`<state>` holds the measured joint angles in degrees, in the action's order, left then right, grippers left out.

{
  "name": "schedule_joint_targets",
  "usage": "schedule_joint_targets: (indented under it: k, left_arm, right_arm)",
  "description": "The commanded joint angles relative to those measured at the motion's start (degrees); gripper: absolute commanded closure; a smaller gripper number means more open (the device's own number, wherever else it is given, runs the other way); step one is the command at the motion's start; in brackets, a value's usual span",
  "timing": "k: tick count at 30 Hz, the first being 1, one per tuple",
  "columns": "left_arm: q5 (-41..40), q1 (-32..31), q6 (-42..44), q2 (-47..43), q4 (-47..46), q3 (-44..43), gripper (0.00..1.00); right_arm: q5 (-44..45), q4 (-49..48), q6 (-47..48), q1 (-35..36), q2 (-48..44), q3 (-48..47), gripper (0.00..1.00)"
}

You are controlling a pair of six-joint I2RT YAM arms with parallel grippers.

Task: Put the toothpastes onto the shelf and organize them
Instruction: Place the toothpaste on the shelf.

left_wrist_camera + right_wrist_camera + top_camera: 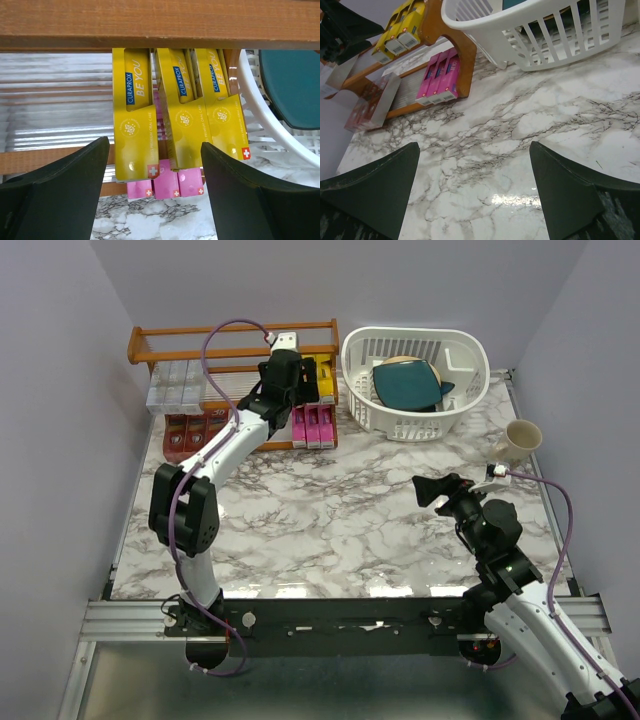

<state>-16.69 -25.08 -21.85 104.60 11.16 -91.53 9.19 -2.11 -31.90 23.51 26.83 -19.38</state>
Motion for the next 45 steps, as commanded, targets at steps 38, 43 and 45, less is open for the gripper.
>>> schedule_joint_targets:
  k: [38, 43, 45]
  left_arm:
    - [3.2, 2.4, -7.4, 1.7, 1.5, -2.7, 0.12]
    - [5.1, 2.4, -6.2, 3.3, 1.7, -4.6, 0.12]
    - [6.3, 2.4, -5.8, 4.6, 2.3, -6.5, 0.12]
  right_arm:
    - [1.9, -0.3, 0.2, 0.0, -0.7, 0.8, 0.01]
    - [1.9, -0.4, 0.2, 0.0, -1.0, 0.8, 0.01]
    - [1.8, -0.4, 0.3, 0.0, -1.1, 0.8, 0.01]
